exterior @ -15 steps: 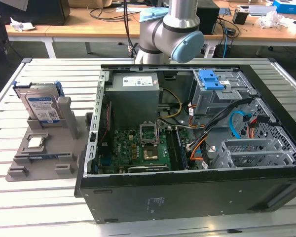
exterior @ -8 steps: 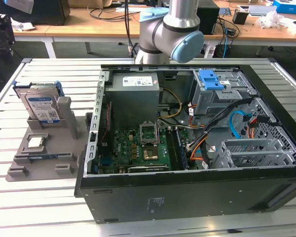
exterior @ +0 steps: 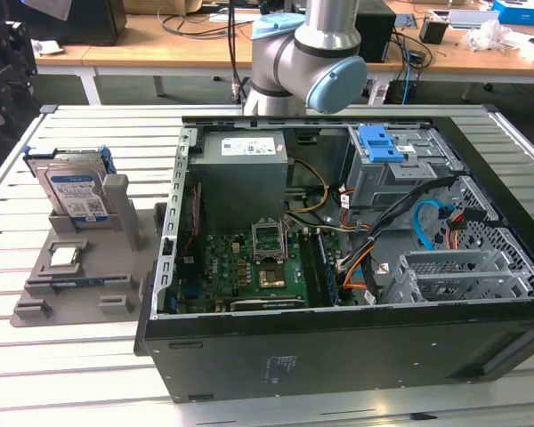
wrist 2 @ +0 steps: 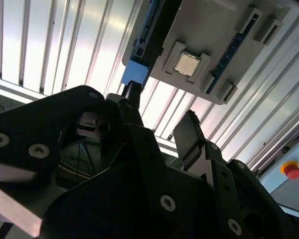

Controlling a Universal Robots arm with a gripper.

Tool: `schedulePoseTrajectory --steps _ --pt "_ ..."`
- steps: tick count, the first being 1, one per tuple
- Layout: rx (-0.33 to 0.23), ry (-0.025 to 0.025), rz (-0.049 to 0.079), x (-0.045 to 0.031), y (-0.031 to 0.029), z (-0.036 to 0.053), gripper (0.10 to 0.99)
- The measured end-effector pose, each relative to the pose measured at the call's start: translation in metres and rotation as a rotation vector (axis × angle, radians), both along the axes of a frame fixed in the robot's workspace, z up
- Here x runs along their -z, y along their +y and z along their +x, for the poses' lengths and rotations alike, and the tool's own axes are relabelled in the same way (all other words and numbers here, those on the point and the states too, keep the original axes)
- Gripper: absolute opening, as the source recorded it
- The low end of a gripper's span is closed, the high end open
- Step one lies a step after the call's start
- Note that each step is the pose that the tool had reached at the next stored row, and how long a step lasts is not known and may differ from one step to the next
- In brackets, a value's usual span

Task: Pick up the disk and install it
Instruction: 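Pick up the disk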

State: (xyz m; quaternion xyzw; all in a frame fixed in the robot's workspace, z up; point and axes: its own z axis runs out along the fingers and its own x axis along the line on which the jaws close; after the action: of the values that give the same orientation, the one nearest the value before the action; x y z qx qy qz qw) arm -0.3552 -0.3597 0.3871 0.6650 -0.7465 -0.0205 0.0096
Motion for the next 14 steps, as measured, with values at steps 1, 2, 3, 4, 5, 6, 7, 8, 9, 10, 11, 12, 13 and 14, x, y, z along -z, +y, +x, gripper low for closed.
schedulePoseTrajectory --steps 1,2,3,4,5,6,7,8,9,10,11,12,13,14 --pt "0.000 0.0001 0.000 0.0004 0.0000 0.0003 0.541" --pt "0.000 0.0001 0.000 0.0008 0.0000 0.0006 0.541" --pt "0.000 0.0001 0.000 0.0013 0.0000 0.0009 0.541" --pt "0.000 0.0001 0.000 0.0018 0.0000 0.0012 0.541" --pt "0.000 0.0002 0.000 0.0022 0.0000 0.0014 0.541" --pt "0.000 0.0001 0.000 0.0026 0.0000 0.0016 0.541" --pt "0.000 0.0002 0.000 0.0032 0.0000 0.0018 0.541" --pt "0.000 0.0002 0.000 0.0039 0.0000 0.0021 0.541" --pt "0.000 0.0002 0.000 0.0046 0.0000 0.0023 0.541" --pt "0.000 0.0002 0.000 0.0061 0.0000 0.0027 0.541" --pt "0.000 0.0001 0.000 0.0075 0.0000 0.0029 0.541" --pt "0.000 0.0002 0.000 0.0088 0.0000 0.0031 0.541" --pt "0.000 0.0001 0.000 0.0096 0.0000 0.0032 0.541" --pt "0.000 0.0002 0.000 0.0110 0.0000 0.0035 0.541"
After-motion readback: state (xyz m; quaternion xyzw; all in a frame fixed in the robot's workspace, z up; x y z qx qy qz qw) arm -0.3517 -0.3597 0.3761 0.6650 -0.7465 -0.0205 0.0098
